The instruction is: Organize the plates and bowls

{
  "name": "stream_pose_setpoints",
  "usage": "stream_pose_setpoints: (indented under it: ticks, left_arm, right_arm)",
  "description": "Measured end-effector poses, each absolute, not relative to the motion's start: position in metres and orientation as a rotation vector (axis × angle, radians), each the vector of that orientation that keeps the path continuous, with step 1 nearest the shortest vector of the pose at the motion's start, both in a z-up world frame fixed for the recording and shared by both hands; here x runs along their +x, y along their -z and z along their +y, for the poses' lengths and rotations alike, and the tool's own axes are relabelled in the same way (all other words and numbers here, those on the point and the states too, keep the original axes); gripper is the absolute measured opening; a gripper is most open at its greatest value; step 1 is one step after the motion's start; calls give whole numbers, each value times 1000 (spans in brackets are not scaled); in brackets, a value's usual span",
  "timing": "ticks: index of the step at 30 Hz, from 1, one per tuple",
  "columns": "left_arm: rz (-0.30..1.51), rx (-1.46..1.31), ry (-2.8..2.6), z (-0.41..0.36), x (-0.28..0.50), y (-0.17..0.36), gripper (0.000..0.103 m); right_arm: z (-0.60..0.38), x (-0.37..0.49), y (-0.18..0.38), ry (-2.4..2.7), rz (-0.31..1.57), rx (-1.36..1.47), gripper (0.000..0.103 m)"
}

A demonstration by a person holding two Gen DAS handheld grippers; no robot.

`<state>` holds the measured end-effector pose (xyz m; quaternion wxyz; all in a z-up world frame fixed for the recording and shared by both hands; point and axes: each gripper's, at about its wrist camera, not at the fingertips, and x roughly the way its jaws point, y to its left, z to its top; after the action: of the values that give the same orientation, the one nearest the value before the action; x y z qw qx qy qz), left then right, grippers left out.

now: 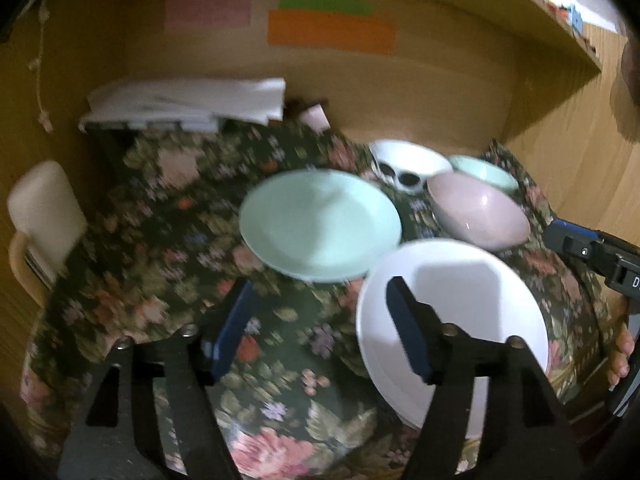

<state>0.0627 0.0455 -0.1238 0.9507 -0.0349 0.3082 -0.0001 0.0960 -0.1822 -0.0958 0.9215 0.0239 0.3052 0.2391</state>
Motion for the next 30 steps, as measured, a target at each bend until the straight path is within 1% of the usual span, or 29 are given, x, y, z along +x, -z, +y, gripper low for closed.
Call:
stream_pose_setpoints:
  ticks: [2,4,8,15,28,30]
  left_arm:
    - [599,-66,-16,53,65,115,84]
    - [584,-63,-25,60,67,110,91]
    - [581,-68,-42,74,78,103,96]
    - [640,-127,-66,102,110,110,98]
    - [777,-174,-97,124,167,145,97]
    - [797,-181,-96,126,172,151,93]
  right_arm:
    - [-174,102,92,-503,622,46,53]
    - [-165,109,90,-511,622,40,55]
    - [-149,127,89,-530,638,31,55]
    - [-121,170,93,-548,694,-13,55]
    - [-90,247,122,-563,877,-91,55]
    - [-85,256,128,-556,904,-113,55]
